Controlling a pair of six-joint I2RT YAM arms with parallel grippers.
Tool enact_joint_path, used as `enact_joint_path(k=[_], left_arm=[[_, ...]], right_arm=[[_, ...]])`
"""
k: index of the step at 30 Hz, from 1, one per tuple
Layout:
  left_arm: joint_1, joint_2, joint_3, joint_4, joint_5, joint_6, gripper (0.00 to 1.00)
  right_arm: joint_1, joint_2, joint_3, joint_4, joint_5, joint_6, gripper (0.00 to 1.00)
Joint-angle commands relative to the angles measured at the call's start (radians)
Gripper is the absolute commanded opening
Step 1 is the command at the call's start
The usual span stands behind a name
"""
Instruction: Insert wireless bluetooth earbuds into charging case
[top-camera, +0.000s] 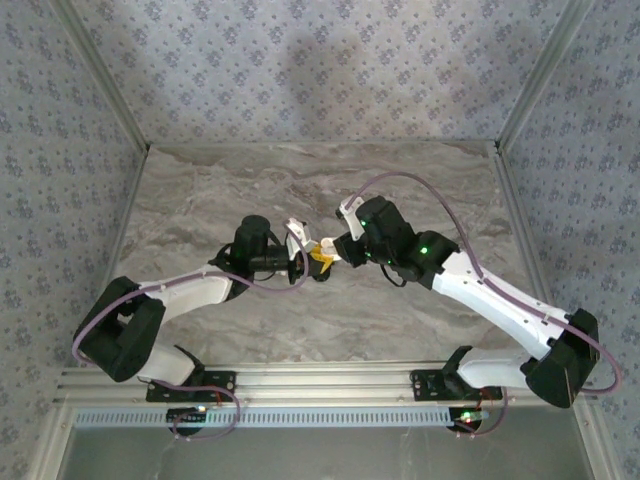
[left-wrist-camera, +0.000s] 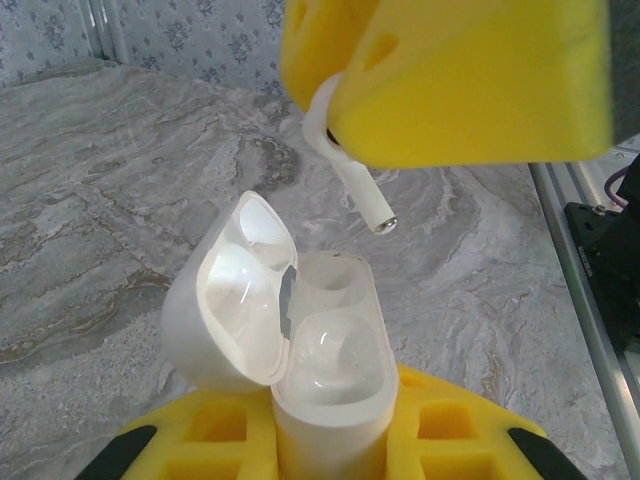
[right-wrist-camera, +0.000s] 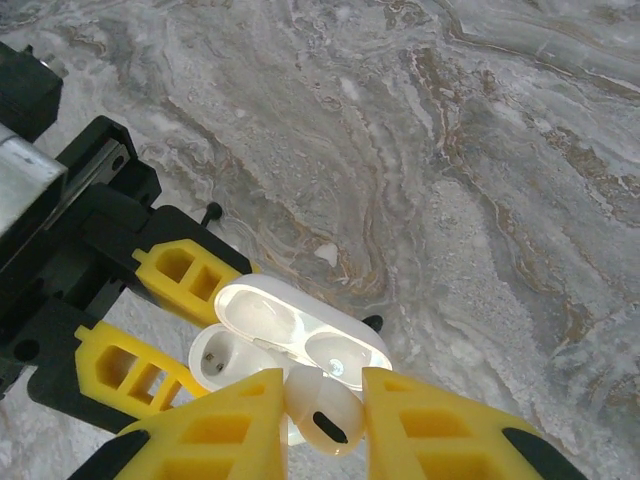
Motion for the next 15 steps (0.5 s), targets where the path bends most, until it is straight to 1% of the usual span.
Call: enact_joint_path(k=[1, 10, 15], left_arm=[[-0.008, -0.023, 0.025, 0.042, 0.035, 0.012, 0.14], [-0.008, -0.033, 0.017, 0.089, 0.037, -0.038, 0.14], [-0.008, -0.041, 0.019, 0.097, 0.030, -0.059, 0.14]], right_arm=[[0.011, 0.007, 0.031, -0.020, 0.062, -0.041, 0.23], [0.031, 0.015, 0.022, -0.008, 0.132, -0.045, 0.23], [0.040, 0.015, 0.020, 0.006, 0.147, -0.056, 0.23]])
